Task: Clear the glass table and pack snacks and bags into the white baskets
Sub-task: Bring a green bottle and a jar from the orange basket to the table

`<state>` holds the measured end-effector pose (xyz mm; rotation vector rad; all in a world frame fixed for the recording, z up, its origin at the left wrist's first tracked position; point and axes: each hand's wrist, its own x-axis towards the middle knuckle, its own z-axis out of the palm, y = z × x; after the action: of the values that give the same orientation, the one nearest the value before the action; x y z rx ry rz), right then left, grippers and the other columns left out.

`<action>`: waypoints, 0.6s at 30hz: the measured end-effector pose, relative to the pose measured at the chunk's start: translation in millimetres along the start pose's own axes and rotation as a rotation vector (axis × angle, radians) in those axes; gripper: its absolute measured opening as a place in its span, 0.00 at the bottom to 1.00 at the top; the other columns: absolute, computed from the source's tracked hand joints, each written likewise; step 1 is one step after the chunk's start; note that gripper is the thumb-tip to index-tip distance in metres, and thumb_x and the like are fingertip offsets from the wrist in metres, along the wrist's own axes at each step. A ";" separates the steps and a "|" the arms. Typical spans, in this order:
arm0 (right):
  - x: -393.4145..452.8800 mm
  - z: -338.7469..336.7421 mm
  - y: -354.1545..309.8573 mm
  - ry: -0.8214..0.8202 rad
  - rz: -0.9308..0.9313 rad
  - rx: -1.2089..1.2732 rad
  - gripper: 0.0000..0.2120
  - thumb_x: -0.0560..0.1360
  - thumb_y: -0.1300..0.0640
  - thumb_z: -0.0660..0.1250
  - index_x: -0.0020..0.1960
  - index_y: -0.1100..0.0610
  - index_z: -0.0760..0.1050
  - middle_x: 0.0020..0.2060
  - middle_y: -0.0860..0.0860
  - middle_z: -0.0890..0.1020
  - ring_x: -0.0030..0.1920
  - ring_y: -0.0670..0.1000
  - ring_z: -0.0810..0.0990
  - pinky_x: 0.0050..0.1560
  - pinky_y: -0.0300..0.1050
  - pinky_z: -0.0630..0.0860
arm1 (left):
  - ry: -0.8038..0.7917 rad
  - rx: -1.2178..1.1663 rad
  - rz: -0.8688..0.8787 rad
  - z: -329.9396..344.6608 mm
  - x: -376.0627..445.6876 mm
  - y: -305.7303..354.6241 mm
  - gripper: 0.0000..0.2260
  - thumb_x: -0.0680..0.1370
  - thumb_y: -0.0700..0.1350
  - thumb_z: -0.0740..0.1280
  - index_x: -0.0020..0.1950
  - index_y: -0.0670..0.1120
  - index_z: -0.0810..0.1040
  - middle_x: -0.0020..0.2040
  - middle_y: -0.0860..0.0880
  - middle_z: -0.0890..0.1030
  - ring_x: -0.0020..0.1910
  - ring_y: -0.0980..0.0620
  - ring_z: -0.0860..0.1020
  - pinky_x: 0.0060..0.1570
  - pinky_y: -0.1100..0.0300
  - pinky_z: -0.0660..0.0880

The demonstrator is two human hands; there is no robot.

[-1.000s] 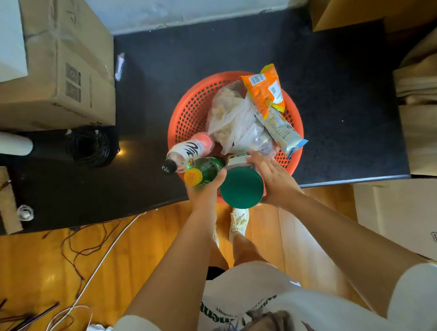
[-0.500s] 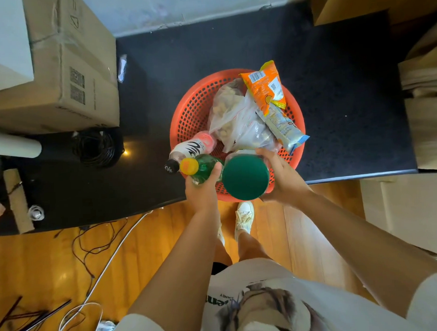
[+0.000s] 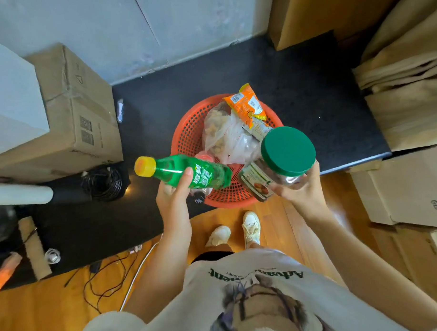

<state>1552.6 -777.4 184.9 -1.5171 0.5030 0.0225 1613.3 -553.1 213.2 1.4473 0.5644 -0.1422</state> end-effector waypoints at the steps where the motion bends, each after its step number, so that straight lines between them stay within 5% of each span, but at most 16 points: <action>1: -7.4 1.0 -2.8 0.054 0.026 0.061 0.43 0.56 0.49 0.75 0.66 0.48 0.59 0.61 0.45 0.72 0.61 0.39 0.74 0.55 0.35 0.75 | -0.037 -0.016 -0.009 -5.2 2.3 6.5 0.07 0.74 0.45 0.69 0.50 0.55 0.78 0.45 0.60 0.85 0.49 0.62 0.82 0.50 0.63 0.76; 3: -25.4 4.8 -5.6 0.153 0.076 0.157 0.44 0.56 0.47 0.74 0.67 0.51 0.59 0.62 0.50 0.73 0.62 0.47 0.74 0.59 0.46 0.75 | -0.109 -0.059 -0.052 -14.5 8.9 19.6 0.06 0.75 0.46 0.67 0.51 0.55 0.78 0.46 0.58 0.84 0.51 0.60 0.81 0.55 0.59 0.75; 7: -69.6 24.6 -3.8 0.339 0.108 0.312 0.36 0.62 0.50 0.69 0.67 0.54 0.60 0.61 0.52 0.75 0.61 0.52 0.76 0.56 0.54 0.76 | -0.292 -0.114 -0.182 -27.6 22.6 39.7 0.09 0.77 0.52 0.61 0.54 0.54 0.76 0.52 0.53 0.82 0.54 0.53 0.79 0.53 0.53 0.74; 13: -146.3 73.5 13.7 0.656 0.143 0.565 0.36 0.64 0.49 0.66 0.69 0.55 0.60 0.64 0.58 0.74 0.60 0.56 0.77 0.46 0.52 0.78 | -0.669 -0.086 -0.306 -31.2 8.7 52.4 0.30 0.71 0.60 0.62 0.66 0.43 0.69 0.60 0.37 0.71 0.66 0.33 0.68 0.67 0.36 0.63; 15: -176.7 88.5 21.8 0.747 0.142 0.619 0.36 0.63 0.49 0.66 0.69 0.54 0.60 0.63 0.57 0.75 0.57 0.54 0.79 0.42 0.49 0.79 | -0.766 0.010 -0.358 -31.9 -2.7 47.2 0.29 0.71 0.60 0.61 0.64 0.41 0.73 0.59 0.36 0.75 0.63 0.34 0.72 0.65 0.40 0.68; 18: -226.3 108.3 38.4 0.895 0.142 0.698 0.39 0.61 0.47 0.68 0.70 0.54 0.60 0.61 0.55 0.76 0.52 0.50 0.81 0.39 0.45 0.79 | -0.960 0.176 -0.398 -32.2 -23.7 32.8 0.22 0.70 0.60 0.65 0.55 0.46 0.78 0.47 0.46 0.81 0.46 0.47 0.78 0.47 0.53 0.77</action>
<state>1369.6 -605.0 219.9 -0.7325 1.1831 -0.6810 1597.8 -523.3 252.5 1.2334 0.0293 -1.1540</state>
